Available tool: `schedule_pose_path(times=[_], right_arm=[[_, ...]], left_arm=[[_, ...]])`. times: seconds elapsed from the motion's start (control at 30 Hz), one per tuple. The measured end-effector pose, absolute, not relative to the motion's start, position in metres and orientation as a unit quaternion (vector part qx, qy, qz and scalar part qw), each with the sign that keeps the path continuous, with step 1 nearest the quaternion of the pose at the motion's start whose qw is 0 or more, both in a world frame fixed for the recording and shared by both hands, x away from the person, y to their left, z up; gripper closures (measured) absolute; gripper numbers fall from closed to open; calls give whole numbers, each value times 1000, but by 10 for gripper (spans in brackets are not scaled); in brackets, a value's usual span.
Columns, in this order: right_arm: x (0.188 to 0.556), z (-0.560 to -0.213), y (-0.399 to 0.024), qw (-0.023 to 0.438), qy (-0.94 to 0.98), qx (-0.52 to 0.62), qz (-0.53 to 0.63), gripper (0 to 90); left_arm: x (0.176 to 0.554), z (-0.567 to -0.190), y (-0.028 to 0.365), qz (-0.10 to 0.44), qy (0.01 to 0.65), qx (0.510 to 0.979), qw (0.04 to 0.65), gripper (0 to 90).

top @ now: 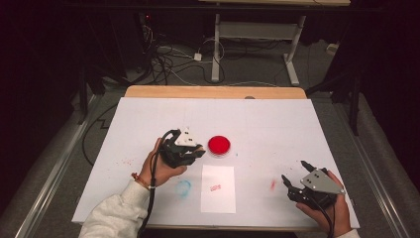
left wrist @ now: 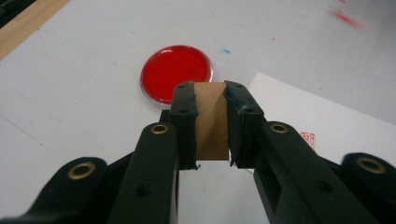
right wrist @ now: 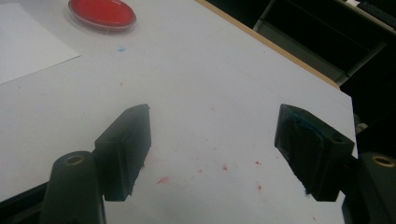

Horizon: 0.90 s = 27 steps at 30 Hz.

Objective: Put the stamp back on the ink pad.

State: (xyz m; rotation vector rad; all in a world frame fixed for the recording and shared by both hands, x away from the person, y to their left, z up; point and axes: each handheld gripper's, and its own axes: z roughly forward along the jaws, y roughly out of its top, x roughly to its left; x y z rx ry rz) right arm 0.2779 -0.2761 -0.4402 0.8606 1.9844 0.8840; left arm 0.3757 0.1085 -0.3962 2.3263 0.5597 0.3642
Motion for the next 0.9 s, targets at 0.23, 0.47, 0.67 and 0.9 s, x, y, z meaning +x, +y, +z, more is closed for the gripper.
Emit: schedule_pose_path(times=[0.23, 0.47, 0.67, 0.9], right_arm=[[278, -441, -276, 391, 784, 336, 346, 275], [278, -442, -276, 389, 785, 337, 344, 276], [279, -443, -276, 388, 787, 336, 342, 276], [279, -444, -276, 385, 791, 333, 339, 277]], left_arm=[[392, -395, 88, 134, 208, 904, 348, 737], [411, -397, 72, 126, 212, 909, 337, 737], [424, -406, 58, 116, 218, 914, 323, 736], [439, -419, 45, 105, 222, 922, 298, 736]])
